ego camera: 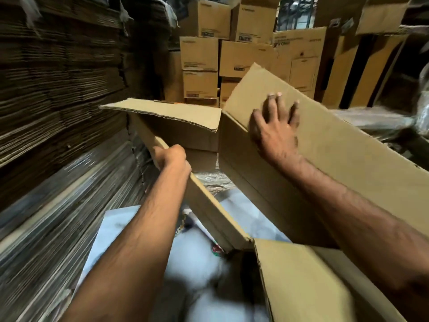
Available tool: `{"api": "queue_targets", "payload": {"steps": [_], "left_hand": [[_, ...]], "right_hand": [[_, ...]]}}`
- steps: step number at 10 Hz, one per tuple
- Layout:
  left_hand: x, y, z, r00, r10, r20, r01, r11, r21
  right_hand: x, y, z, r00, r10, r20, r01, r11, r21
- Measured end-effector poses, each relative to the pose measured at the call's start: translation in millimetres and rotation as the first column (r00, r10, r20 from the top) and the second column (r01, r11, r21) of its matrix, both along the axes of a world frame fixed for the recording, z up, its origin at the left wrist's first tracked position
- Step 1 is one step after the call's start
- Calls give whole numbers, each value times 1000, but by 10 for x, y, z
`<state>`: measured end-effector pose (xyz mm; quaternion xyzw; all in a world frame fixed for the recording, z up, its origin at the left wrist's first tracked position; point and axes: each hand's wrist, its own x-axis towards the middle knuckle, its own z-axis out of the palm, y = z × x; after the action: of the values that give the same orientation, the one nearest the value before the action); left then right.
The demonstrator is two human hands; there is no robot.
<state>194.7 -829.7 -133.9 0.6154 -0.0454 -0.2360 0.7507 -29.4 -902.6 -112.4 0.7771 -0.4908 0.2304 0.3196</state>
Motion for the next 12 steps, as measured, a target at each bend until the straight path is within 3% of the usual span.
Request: {"api": "queue_targets", "payload": {"steps": [1, 2, 3, 4, 5, 6, 7, 8, 9, 10, 11, 12], "left_hand": [[39, 86, -198, 990, -137, -23, 139, 987, 86], [3, 166, -327, 993, -20, -117, 25, 999, 46], [-57, 206, -339, 983, -61, -173, 84, 988, 127], [-159, 434, -413, 637, -706, 308, 84, 461, 883], [-231, 462, -610, 773, -592, 227, 199, 567, 800], [-203, 365, -871, 873, -319, -368, 370, 926, 74], [-351, 471, -1163, 827, -350, -440, 364, 930, -54], [-406, 590, -1569, 750, -449, -485, 486, 872, -56], [-463, 833, -1921, 680, -549, -485, 690, 703, 172], [-421, 946, -2273, 572, -685, -452, 819, 449, 356], [-373, 1048, -2446, 427, -763, -485, 884, 237, 404], [-324, 1169, -2494, 342, -824, -453, 877, 107, 468]], "right_hand": [[-122, -59, 226, 986, -149, 75, 137, 980, 146], [-172, -134, 346, 960, -212, 185, 137, 925, 353], [-109, -28, 295, 956, -132, 261, 5, 900, 436], [27, 138, 253, 963, -30, 268, -60, 946, 320], [125, 236, 234, 970, 38, 239, -91, 973, 213], [150, 321, 135, 971, 91, 219, -125, 981, 148], [118, 416, -170, 973, 130, 190, -159, 976, 146], [17, 504, -646, 975, 173, 142, -196, 967, 166], [-116, 666, -1213, 962, 257, 91, -271, 937, 220], [-225, 862, -1773, 952, 307, 17, -301, 920, 252], [-236, 1012, -2150, 954, 287, -91, -237, 902, 360], [-258, 1189, -2448, 946, 279, -163, -166, 852, 497]]}}
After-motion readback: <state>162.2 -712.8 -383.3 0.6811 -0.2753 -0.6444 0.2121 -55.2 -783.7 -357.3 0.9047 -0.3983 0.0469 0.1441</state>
